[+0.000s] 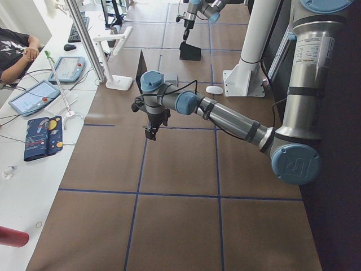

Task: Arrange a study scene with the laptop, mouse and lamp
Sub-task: 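Drag the mouse pad with the right gripper beside the laptop, then release the mouse pad and withdraw the right gripper while the left arm moves in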

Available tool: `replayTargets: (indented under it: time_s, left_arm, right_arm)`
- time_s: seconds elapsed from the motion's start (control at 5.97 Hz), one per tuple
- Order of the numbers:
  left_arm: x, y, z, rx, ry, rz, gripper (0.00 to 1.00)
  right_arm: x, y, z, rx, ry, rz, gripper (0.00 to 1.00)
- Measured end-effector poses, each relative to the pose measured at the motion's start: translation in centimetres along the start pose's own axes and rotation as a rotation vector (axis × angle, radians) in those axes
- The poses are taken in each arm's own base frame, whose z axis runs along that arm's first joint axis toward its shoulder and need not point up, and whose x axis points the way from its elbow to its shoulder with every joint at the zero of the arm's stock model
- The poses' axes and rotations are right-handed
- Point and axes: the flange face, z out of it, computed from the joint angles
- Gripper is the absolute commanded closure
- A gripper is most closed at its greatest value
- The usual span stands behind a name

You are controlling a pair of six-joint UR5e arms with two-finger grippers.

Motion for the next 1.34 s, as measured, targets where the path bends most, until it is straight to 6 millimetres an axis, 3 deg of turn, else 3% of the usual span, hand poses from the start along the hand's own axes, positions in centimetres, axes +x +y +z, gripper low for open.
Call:
replayTargets:
  time_s: [0.33,0.5,0.84,1.0,1.17,1.34]
  left_arm:
    - [0.0,0.0,0.0,0.0,-0.001,0.0,0.0]
    - [0.1,0.0,-0.1,0.002,0.0,0.002,0.0]
    - [0.2,-0.1,-0.2,0.004,0.0,0.005,0.0]
    - [0.3,-0.1,-0.2,0.004,0.0,0.006,0.0]
    - [0.3,-0.1,-0.2,0.004,0.0,0.006,0.0]
    - [0.3,-0.1,-0.2,0.004,0.0,0.006,0.0]
  right_arm:
    - [-6.8,-5.2,3.2,0.031,0.044,0.04,1.0]
    - [-8.7,-8.2,4.9,0.049,0.068,0.062,1.0]
    - [-10.2,-12.7,6.9,0.075,0.101,0.093,1.0]
    - [-10.3,-13.6,7.4,0.078,0.109,0.101,0.96]
    - [-10.7,-13.8,7.9,0.077,0.114,0.105,0.55]
    - [-10.8,-13.8,8.4,0.073,0.119,0.109,0.01]
